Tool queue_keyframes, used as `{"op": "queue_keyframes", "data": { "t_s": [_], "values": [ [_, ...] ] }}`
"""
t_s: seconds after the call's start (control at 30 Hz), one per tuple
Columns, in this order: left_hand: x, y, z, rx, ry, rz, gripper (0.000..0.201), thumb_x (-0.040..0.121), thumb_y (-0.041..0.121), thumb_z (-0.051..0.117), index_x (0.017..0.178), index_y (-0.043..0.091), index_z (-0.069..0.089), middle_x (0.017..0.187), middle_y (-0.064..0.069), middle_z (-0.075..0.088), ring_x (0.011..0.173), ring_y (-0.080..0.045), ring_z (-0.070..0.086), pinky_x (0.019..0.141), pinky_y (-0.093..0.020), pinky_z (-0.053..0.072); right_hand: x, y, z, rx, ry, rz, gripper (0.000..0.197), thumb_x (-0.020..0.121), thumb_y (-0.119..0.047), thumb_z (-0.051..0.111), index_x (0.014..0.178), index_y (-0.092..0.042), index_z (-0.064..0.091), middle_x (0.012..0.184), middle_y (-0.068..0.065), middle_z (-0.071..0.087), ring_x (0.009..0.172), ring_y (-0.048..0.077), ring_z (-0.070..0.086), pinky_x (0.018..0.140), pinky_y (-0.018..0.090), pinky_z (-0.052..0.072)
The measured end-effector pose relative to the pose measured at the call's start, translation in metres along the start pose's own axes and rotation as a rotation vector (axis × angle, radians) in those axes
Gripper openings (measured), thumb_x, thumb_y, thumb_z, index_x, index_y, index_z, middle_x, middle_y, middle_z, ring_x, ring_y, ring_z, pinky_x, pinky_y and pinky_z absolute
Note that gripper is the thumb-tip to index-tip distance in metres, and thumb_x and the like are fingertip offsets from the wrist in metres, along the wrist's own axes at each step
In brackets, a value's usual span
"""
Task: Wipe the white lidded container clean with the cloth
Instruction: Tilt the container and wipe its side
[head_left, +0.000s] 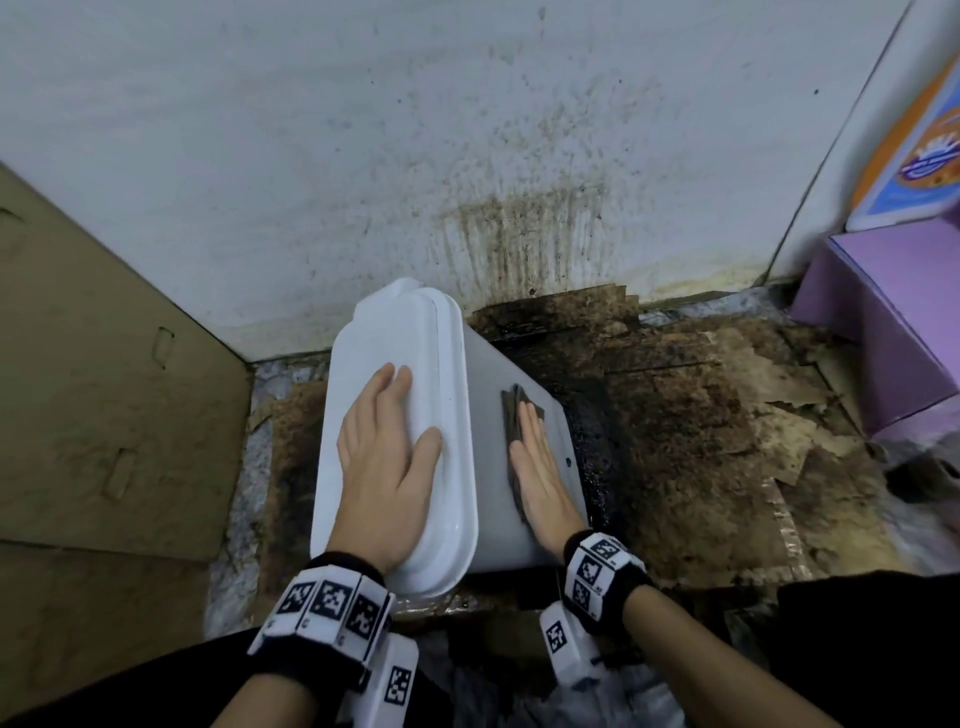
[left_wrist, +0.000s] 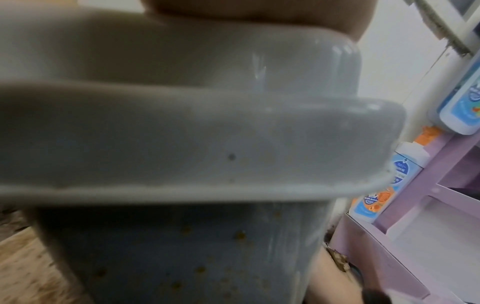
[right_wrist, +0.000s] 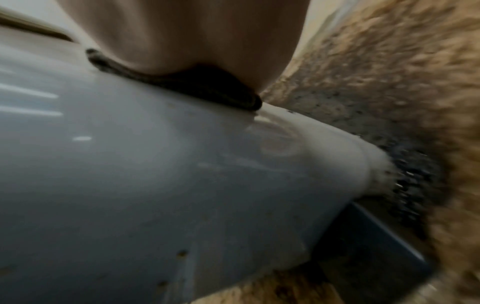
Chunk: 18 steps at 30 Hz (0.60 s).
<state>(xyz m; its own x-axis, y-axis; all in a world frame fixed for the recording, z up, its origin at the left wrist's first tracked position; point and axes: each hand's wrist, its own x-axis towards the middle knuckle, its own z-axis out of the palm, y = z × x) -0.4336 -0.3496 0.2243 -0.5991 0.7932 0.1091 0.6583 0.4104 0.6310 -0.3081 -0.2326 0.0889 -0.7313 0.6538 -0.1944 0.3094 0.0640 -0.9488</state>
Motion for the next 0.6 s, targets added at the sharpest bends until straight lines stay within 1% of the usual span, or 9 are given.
{"op": "queue_keyframes", "data": {
  "t_s": [0.07, 0.13, 0.2, 0.27, 0.4, 0.47, 0.53, 0.6],
  "values": [
    [0.000, 0.001, -0.001, -0.008, 0.002, -0.002, 0.067, 0.093, 0.051, 0.031, 0.154, 0.022, 0.026, 0.160, 0.007, 0.019, 0.148, -0.009, 0.012, 0.121, -0.030, 0.009, 0.004, 0.018, -0.004, 0.044, 0.035, 0.112, 0.051, 0.111, -0.034, 0.022, 0.154, -0.038, -0.006, 0.168, -0.012, -0.012, 0.151, -0.003, -0.014, 0.127, 0.037, -0.005],
    [-0.001, 0.003, 0.000, -0.008, -0.001, 0.001, 0.066, 0.094, 0.049, 0.032, 0.154, 0.022, 0.026, 0.160, 0.006, 0.020, 0.148, -0.010, 0.012, 0.121, -0.033, 0.009, 0.008, 0.026, -0.006, 0.093, 0.064, 0.205, 0.055, 0.111, -0.034, 0.024, 0.158, -0.032, -0.004, 0.169, -0.008, -0.011, 0.153, 0.004, -0.013, 0.127, 0.039, -0.006],
    [0.000, 0.005, 0.002, 0.010, -0.003, 0.003, 0.065, 0.095, 0.047, 0.033, 0.154, 0.021, 0.026, 0.160, 0.005, 0.019, 0.148, -0.011, 0.012, 0.122, -0.034, 0.009, 0.012, 0.023, -0.005, 0.105, 0.082, 0.250, 0.056, 0.111, -0.031, 0.024, 0.160, -0.028, -0.002, 0.169, -0.006, -0.008, 0.154, 0.008, -0.011, 0.127, 0.040, -0.005],
    [0.001, 0.007, 0.003, 0.023, -0.007, 0.002, 0.063, 0.096, 0.043, 0.034, 0.154, 0.021, 0.025, 0.161, 0.005, 0.019, 0.148, -0.012, 0.011, 0.122, -0.035, 0.009, 0.013, 0.016, -0.003, 0.114, 0.112, 0.266, 0.055, 0.110, -0.028, 0.023, 0.160, -0.027, -0.001, 0.169, -0.005, -0.006, 0.155, 0.010, -0.008, 0.127, 0.041, -0.003],
    [0.002, 0.005, 0.002, 0.028, 0.007, -0.004, 0.062, 0.096, 0.041, 0.035, 0.154, 0.020, 0.025, 0.161, 0.003, 0.019, 0.148, -0.012, 0.012, 0.122, -0.034, 0.008, 0.008, -0.013, 0.006, 0.145, 0.120, 0.252, 0.053, 0.110, -0.032, 0.019, 0.160, -0.031, 0.001, 0.169, -0.008, -0.006, 0.155, 0.010, -0.010, 0.127, 0.042, -0.005],
    [0.003, 0.001, 0.001, 0.038, 0.010, -0.009, 0.063, 0.095, 0.042, 0.034, 0.154, 0.020, 0.025, 0.161, 0.002, 0.020, 0.148, -0.013, 0.012, 0.122, -0.034, 0.009, 0.002, -0.039, 0.014, 0.160, 0.082, 0.189, 0.052, 0.110, -0.035, 0.015, 0.160, -0.035, 0.000, 0.168, -0.012, -0.008, 0.154, 0.008, -0.012, 0.126, 0.041, -0.006],
    [0.002, -0.001, 0.002, 0.039, 0.006, -0.011, 0.065, 0.094, 0.043, 0.033, 0.154, 0.019, 0.025, 0.161, 0.001, 0.020, 0.148, -0.014, 0.013, 0.122, -0.036, 0.010, -0.004, -0.063, 0.020, 0.172, 0.051, 0.103, 0.051, 0.110, -0.036, 0.014, 0.159, -0.037, -0.001, 0.167, -0.016, -0.008, 0.152, 0.004, -0.012, 0.126, 0.037, -0.006],
    [0.002, -0.002, 0.001, 0.030, 0.009, -0.005, 0.067, 0.093, 0.046, 0.031, 0.154, 0.018, 0.026, 0.161, 0.001, 0.021, 0.148, -0.015, 0.013, 0.122, -0.035, 0.010, -0.009, -0.073, 0.023, 0.151, 0.038, 0.035, 0.052, 0.110, -0.036, 0.015, 0.159, -0.038, -0.002, 0.167, -0.018, -0.009, 0.151, 0.000, -0.013, 0.125, 0.033, -0.005]
  ]
}}
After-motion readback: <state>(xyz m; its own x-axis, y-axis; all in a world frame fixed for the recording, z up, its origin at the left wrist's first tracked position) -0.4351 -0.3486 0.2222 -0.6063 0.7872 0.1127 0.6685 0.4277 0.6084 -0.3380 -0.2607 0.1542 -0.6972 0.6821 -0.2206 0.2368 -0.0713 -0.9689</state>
